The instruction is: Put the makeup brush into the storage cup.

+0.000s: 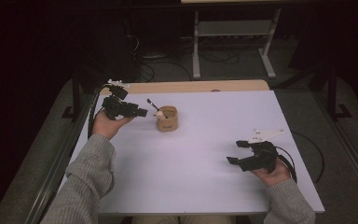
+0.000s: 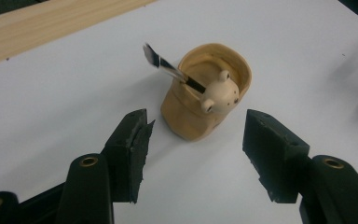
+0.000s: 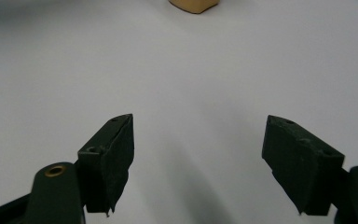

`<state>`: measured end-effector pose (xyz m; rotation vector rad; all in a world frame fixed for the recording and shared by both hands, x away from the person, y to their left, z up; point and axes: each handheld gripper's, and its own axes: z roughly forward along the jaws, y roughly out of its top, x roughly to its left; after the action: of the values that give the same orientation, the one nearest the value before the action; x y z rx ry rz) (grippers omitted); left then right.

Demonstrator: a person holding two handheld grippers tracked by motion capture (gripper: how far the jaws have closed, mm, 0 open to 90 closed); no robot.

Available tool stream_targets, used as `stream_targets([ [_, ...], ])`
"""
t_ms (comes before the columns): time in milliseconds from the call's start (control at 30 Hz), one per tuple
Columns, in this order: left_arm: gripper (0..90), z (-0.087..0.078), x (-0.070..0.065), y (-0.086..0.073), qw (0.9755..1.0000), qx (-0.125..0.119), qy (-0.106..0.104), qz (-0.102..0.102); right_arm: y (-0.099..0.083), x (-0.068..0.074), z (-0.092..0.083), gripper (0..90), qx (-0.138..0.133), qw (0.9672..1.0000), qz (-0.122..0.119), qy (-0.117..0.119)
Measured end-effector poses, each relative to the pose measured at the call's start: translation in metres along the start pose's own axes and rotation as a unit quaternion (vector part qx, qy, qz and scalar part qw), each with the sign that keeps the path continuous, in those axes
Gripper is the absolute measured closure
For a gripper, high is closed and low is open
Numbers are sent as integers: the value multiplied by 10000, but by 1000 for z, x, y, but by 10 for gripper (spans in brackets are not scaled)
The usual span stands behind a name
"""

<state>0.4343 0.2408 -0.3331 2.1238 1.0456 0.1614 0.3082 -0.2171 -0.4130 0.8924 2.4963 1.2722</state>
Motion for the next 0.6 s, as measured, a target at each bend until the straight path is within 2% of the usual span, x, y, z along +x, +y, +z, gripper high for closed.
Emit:
stream_targets([
  [33,394,1,-1,-2,10000,-37,0,-65,0,0,0,237,-4,10000,9,-4],
  [100,388,0,0,-7,10000,11,12,0,-1,0,-1,238,-6,10000,-11,-28],
  [133,382,1,-1,-9,10000,-29,18,-30,-1,0,-1,237,-9,10000,10,-32],
  [167,380,0,-1,-11,10000,17,21,38,-1,0,-2,237,-11,10000,1,-43],
  [200,377,1,-3,-13,10000,-19,20,-33,-1,-1,-2,237,-35,10000,4,-44],
  [233,372,1,-2,-14,10000,21,27,39,-1,-1,-3,237,-44,10000,-10,-49],
  [300,365,0,-4,-17,10000,-62,-7,-11,-1,-2,-3,236,-38,10000,2,-63],
  [367,362,-1,-4,-19,10000,-8,-8,51,-1,-2,-3,236,-33,10000,28,-63],
  [400,358,-1,-6,-21,10000,-43,-20,16,-2,-3,-3,236,-41,10000,25,-74],
  [433,356,-3,-6,-22,10000,-11,-11,86,-2,-2,-4,236,-39,9999,53,-87],
  [467,355,-3,-8,-23,10000,-79,-23,46,-2,-3,-4,236,-40,9999,61,-91],
  [600,348,-5,-11,-27,9999,-88,-66,110,-2,-4,-5,236,-50,9999,65,-111],
])
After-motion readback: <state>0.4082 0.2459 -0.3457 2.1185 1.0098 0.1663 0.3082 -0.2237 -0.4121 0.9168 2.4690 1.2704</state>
